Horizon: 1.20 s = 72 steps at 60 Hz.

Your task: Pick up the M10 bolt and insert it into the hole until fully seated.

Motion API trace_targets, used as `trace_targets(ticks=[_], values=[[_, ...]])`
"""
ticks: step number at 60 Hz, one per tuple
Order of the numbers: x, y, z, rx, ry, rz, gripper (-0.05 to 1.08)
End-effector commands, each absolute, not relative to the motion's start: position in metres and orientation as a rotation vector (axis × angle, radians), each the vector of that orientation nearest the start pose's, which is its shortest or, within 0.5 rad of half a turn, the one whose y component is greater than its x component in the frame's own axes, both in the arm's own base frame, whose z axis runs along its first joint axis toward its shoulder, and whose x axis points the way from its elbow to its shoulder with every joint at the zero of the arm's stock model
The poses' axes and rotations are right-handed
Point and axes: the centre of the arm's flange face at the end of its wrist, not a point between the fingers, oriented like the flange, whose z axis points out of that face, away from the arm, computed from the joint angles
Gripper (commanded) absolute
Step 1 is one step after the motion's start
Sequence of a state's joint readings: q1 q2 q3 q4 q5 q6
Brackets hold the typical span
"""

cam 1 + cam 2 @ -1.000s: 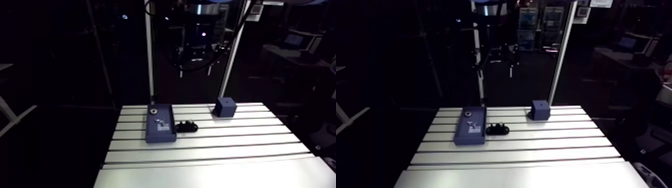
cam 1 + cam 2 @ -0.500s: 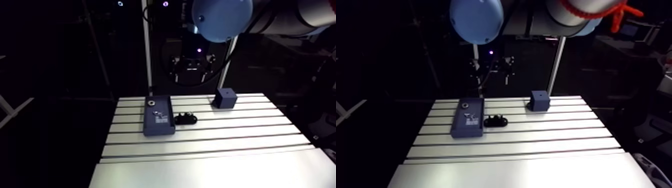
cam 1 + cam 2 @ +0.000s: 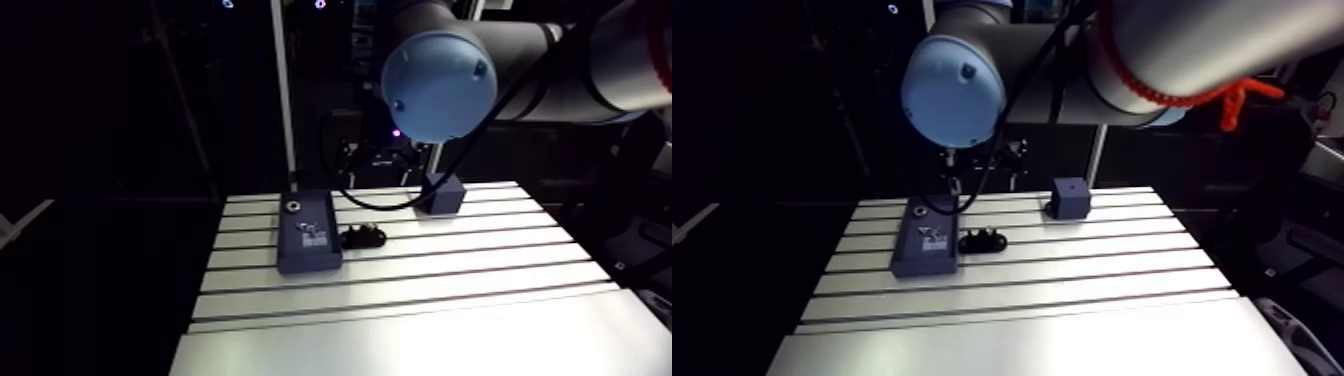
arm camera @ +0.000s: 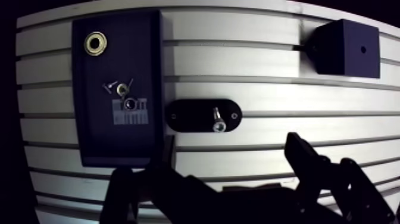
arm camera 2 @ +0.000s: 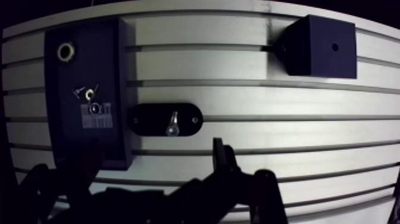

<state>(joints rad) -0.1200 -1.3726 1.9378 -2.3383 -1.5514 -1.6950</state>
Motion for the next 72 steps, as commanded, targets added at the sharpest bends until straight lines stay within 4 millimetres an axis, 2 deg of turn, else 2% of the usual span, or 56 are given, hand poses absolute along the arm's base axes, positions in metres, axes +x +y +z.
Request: trace_targets(ticks=[1,35,45,47,72], values=[[-0.542,-0.069,0.274,-0.004,3.32,0.005,0.01],[-0.544,-0.066,0.238,-0.049,3.313,0.014,0.04],[-0.543,-0.065,0.229,-0.046,3.301,0.014,0.2],[-0.543,-0.065,0.227,-0.046,3.296,0.013,0.26],[-0.543,-0.066,0.216,-0.046,3.276,0.005,0.39]])
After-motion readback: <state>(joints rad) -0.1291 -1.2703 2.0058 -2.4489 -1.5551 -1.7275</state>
